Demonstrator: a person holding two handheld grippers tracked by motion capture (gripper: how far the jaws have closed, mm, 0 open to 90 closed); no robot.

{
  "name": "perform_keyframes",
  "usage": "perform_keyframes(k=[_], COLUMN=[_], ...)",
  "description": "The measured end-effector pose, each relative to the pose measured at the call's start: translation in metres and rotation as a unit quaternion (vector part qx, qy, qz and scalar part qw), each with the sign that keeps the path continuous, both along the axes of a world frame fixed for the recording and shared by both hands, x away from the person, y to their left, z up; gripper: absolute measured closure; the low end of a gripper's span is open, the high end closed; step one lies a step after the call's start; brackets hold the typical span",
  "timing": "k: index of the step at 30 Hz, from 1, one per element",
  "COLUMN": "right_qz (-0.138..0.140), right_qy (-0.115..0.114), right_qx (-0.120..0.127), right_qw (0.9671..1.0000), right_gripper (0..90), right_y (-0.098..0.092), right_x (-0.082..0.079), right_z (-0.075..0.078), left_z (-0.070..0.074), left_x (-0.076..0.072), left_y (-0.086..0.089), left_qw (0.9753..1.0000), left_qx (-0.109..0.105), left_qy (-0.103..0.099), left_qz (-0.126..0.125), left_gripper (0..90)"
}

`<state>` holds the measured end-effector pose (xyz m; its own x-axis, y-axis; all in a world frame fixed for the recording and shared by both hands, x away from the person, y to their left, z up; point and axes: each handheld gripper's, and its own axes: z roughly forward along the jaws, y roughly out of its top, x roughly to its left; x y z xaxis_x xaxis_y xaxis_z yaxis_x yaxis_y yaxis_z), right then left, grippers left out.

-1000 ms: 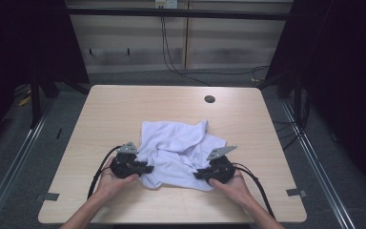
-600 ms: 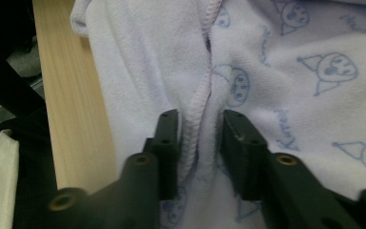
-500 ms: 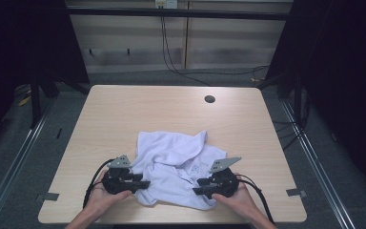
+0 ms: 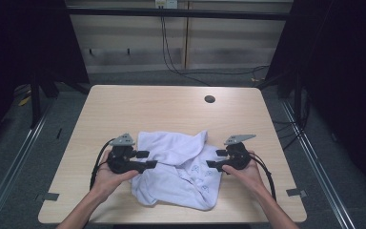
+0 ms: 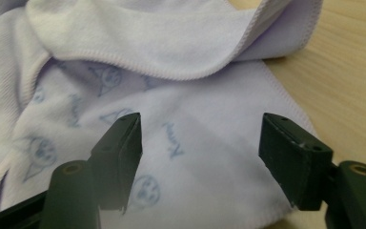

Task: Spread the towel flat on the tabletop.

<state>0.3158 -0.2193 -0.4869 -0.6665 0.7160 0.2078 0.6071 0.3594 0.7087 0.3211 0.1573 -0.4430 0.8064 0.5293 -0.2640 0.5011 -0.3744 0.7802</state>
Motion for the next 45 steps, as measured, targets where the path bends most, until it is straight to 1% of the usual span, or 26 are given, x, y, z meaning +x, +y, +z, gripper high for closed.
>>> perform_keyframes(k=[1, 2, 3, 4, 5, 9, 11, 13, 15, 17, 18, 19, 20, 21, 24, 28, 30, 31, 32, 34, 36, 37, 39, 42, 44, 45], right_qz=[0.000, 0.002, 0.001, -0.004, -0.004, -0.009, -0.002, 0.003, 0.010, 0.012, 0.012, 0.011, 0.011, 0.013, 0.014, 0.011, 0.012, 0.007, 0.000, -0.016, -0.031, -0.035, -0.052, -0.081, -0.096, -0.104], right_qy=[0.000, 0.001, 0.000, -0.006, -0.003, -0.001, -0.006, -0.022, -0.032, -0.034, -0.034, -0.041, -0.041, -0.043, -0.042, -0.029, -0.013, -0.011, -0.010, -0.008, -0.008, -0.010, -0.016, -0.023, -0.027, -0.034], right_qx=[0.000, 0.000, -0.011, -0.022, -0.021, -0.031, -0.033, -0.044, -0.051, -0.062, -0.067, -0.078, -0.077, -0.077, -0.072, -0.062, -0.054, -0.057, -0.059, -0.057, -0.048, -0.045, -0.042, -0.038, -0.037, -0.036], right_qw=[1.0000, 1.0000, 0.9999, 0.9997, 0.9998, 0.9995, 0.9994, 0.9988, 0.9981, 0.9974, 0.9971, 0.9960, 0.9961, 0.9960, 0.9964, 0.9976, 0.9984, 0.9983, 0.9982, 0.9982, 0.9983, 0.9983, 0.9976, 0.9957, 0.9943, 0.9933], right_gripper=[30.9, 30.5, 30.0, 30.0, 30.5, 31.8, 31.4, 31.5, 31.6, 32.1, 32.9, 34.7, 40.4, 46.0, 63.0, 80.8, 83.4, 84.1, 84.4, 84.7, 84.9, 84.9, 84.9, 84.9, 85.0, 85.0], right_y=[0.000, 0.002, 0.004, 0.006, 0.006, 0.006, 0.008, 0.011, 0.013, 0.015, 0.017, 0.018, 0.019, 0.019, 0.019, 0.016, 0.013, 0.012, 0.011, 0.005, -0.004, -0.008, -0.017, -0.033, -0.042, -0.048], right_x=[0.000, 0.009, 0.012, 0.016, 0.019, 0.023, 0.020, 0.015, 0.012, 0.010, 0.009, 0.007, 0.006, 0.005, 0.003, 0.004, 0.009, 0.012, 0.014, 0.018, 0.021, 0.022, 0.025, 0.032, 0.036, 0.039], right_z=[0.000, -0.003, -0.004, -0.006, -0.008, -0.015, -0.015, -0.017, -0.018, -0.017, -0.017, -0.017, -0.016, -0.016, -0.015, -0.014, -0.013, -0.012, -0.012, -0.009, -0.003, -0.001, 0.005, 0.017, 0.026, 0.032], left_z=[0.000, -0.003, -0.005, -0.006, -0.007, -0.019, -0.029, -0.039, -0.047, -0.048, -0.048, -0.047, -0.047, -0.045, -0.042, -0.032, -0.018, -0.018, -0.006, 0.009, 0.021, 0.029, 0.039, 0.055, 0.066, 0.066], left_x=[0.000, 0.012, 0.020, 0.025, 0.031, 0.048, 0.051, 0.052, 0.049, 0.048, 0.048, 0.046, 0.043, 0.040, 0.038, 0.038, 0.039, 0.039, 0.038, 0.037, 0.038, 0.039, 0.039, 0.039, 0.040, 0.040], left_y=[0.000, -0.014, -0.022, -0.025, -0.031, -0.047, -0.050, -0.053, -0.054, -0.054, -0.055, -0.056, -0.058, -0.060, -0.060, -0.045, -0.034, -0.034, -0.025, -0.012, -0.002, 0.007, 0.019, 0.037, 0.052, 0.052], left_qw=[1.0000, 0.9996, 0.9998, 0.9999, 0.9999, 0.9983, 0.9974, 0.9954, 0.9945, 0.9948, 0.9946, 0.9935, 0.9929, 0.9926, 0.9925, 0.9966, 0.9981, 0.9981, 0.9988, 0.9989, 0.9985, 0.9977, 0.9963, 0.9942, 0.9905, 0.9905], left_qx=[0.000, 0.022, 0.020, 0.014, 0.016, 0.040, 0.051, 0.056, 0.065, 0.066, 0.069, 0.077, 0.070, 0.084, 0.082, 0.031, 0.013, 0.013, -0.013, -0.035, -0.050, -0.065, -0.080, -0.090, -0.113, -0.113], left_qy=[0.000, -0.015, -0.001, 0.001, 0.004, 0.037, 0.046, 0.070, 0.071, 0.068, 0.065, 0.064, 0.062, 0.047, 0.040, 0.044, 0.029, 0.029, 0.017, 0.003, -0.008, -0.015, -0.030, -0.051, -0.059, -0.059], left_qz=[0.000, 0.007, 0.002, 0.004, 0.000, -0.021, -0.021, -0.036, -0.041, -0.038, -0.043, -0.054, -0.074, -0.074, -0.082, -0.062, -0.053, -0.053, -0.044, -0.032, -0.022, -0.012, 0.005, 0.029, 0.050, 0.050], left_gripper=[43.7, 43.7, 43.7, 43.7, 43.7, 41.3, 40.0, 34.7, 33.3, 32.6, 34.1, 39.8, 56.8, 61.5, 72.2, 74.5, 75.0, 75.2, 75.3, 75.5, 75.5, 75.4, 75.4, 75.4, 75.4, 75.4])
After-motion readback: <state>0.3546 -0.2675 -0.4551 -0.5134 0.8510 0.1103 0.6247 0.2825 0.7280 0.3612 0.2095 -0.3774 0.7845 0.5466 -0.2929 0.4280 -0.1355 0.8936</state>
